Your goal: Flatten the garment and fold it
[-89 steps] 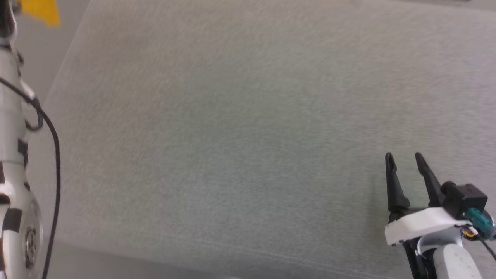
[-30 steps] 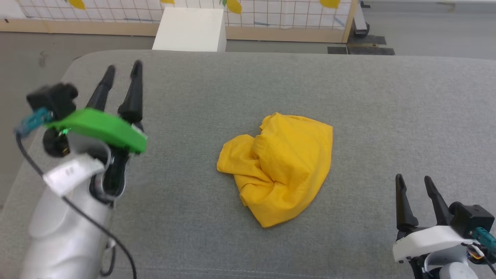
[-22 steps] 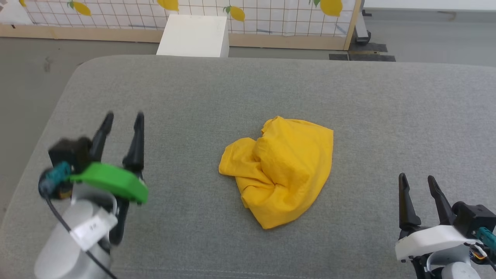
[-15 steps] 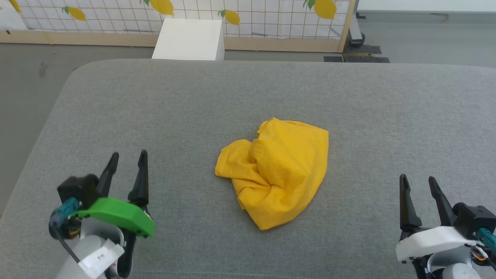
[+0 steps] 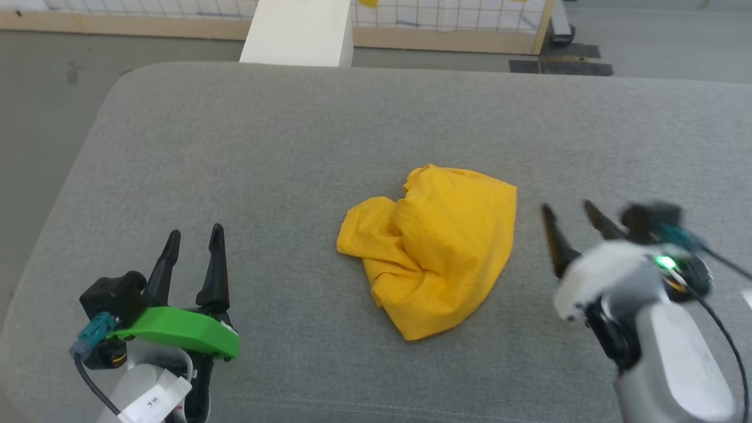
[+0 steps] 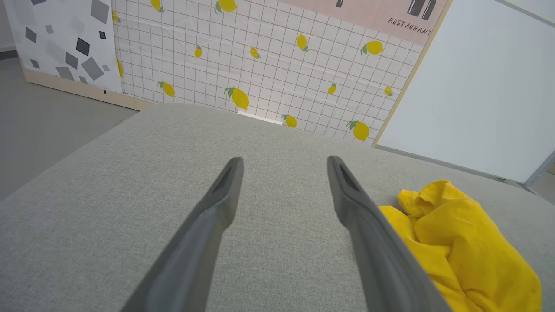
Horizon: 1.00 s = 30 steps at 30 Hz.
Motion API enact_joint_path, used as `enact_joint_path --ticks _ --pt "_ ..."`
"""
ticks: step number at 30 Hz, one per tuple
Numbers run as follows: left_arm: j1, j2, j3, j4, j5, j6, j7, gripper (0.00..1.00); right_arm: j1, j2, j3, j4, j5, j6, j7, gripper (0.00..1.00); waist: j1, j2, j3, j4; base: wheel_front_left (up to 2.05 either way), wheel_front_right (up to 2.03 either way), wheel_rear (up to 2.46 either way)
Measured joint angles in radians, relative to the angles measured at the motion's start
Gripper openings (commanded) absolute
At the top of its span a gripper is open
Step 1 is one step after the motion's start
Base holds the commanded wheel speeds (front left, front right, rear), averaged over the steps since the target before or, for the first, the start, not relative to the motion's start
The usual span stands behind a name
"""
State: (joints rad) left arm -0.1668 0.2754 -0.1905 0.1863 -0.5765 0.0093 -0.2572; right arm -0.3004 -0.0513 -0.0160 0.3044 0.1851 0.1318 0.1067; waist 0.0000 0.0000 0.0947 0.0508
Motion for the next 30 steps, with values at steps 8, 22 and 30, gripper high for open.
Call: enact_joint_path --ticks 8,22,30 --pt "-0.003 -0.030 0.014 0.000 0.006 -0.023 0.000 1.00 -0.217 0.002 0.170 0.155 -0.074 0.000 0.443 1.00 0.0001 0.0000 0.054 0.058 0.00 0.00 0.00" --pt "-0.011 -0.067 0.061 0.038 0.034 -0.054 0.000 1.00 -0.230 0.002 0.254 0.187 -0.018 0.000 0.580 0.00 0.0001 0.0000 0.105 0.115 0.00 0.00 0.00" --pt "-0.011 -0.084 0.065 0.042 0.051 -0.063 0.000 1.00 -0.219 0.002 0.047 0.021 0.009 0.000 0.300 0.00 0.0000 0.0000 0.070 0.069 0.00 0.00 0.00"
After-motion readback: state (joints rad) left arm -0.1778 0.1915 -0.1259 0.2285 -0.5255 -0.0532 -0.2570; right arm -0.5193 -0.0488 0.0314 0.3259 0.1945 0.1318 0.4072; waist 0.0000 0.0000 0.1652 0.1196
